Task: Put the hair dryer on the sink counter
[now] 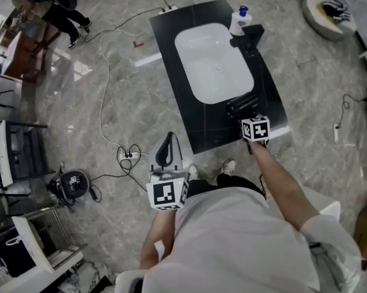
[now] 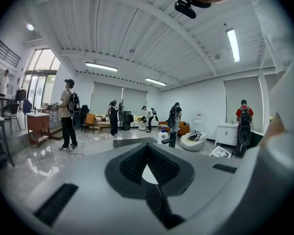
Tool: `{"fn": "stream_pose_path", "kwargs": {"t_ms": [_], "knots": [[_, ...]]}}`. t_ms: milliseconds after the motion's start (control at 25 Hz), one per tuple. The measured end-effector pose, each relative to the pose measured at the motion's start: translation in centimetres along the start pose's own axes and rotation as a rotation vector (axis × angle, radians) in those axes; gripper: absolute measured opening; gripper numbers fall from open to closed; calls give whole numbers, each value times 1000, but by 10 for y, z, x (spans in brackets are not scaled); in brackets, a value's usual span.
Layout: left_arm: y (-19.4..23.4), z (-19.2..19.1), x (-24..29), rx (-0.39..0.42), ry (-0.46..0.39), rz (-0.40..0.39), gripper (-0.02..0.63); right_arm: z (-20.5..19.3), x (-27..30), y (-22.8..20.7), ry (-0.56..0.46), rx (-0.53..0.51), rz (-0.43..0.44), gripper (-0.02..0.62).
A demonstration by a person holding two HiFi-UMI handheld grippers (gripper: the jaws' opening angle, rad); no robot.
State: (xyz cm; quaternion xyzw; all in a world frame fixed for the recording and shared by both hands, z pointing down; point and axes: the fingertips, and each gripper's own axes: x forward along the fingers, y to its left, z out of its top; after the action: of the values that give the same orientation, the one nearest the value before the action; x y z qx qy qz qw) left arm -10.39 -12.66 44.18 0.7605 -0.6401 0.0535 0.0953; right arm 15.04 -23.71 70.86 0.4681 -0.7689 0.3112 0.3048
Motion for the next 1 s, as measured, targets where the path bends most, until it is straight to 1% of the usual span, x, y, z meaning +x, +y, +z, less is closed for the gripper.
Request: {"fn": "stream_pose_path", "kwargs": {"t_ms": [160,400,640,840,1000], "knots": [[-1,1,4,-1,-18,-5,2,-2,7,-2,25,14,-8,170],[-7,-2,9,-6,-6,-13,2,-3,14,-6,53,-13,-43,173],[-8,-5,13,-21,3,-14,2,-4,13,-5,51,-30,-41,176],[-11,-7,16,-12,-2,-25,2,-6,14,-4,31,-104,-72,181],[-7,-5,16,-23,7,-12,2,-6,14,-4,35,-87,-70,179]]}}
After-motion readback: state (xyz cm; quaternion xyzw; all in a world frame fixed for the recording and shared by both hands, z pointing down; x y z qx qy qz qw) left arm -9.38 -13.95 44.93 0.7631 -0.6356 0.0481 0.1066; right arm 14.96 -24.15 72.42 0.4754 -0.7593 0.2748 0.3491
